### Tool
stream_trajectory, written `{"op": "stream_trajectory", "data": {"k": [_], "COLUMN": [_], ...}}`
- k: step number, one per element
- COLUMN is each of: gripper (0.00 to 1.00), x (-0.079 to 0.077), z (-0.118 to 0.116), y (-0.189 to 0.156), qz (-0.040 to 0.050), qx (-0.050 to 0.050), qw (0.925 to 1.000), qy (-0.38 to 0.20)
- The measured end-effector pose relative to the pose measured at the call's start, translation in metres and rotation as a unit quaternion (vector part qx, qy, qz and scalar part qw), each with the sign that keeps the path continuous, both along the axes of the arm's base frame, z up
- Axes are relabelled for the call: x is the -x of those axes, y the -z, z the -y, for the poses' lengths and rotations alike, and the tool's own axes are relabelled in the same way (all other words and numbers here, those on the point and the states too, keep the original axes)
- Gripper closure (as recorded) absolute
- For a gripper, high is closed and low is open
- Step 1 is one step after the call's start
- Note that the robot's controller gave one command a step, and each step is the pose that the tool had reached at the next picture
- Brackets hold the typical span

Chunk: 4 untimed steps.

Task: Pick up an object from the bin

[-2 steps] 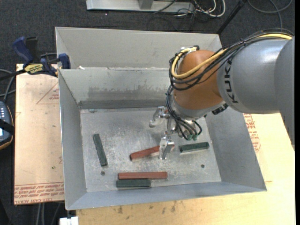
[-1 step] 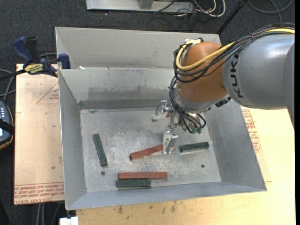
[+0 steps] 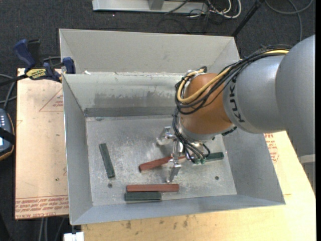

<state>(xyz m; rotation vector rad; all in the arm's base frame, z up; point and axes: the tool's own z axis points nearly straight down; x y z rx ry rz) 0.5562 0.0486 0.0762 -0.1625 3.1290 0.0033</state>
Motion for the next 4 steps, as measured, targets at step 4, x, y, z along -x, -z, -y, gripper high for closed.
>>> {"op": "stream_trajectory", "data": {"k": [4], "gripper": [1.00], "x": [-0.005], "z": [-0.002], "y": [-0.008], "qz": [0.0087], "qx": [-0.001], "qw": [0.9998], "qy": [-0.016]}}
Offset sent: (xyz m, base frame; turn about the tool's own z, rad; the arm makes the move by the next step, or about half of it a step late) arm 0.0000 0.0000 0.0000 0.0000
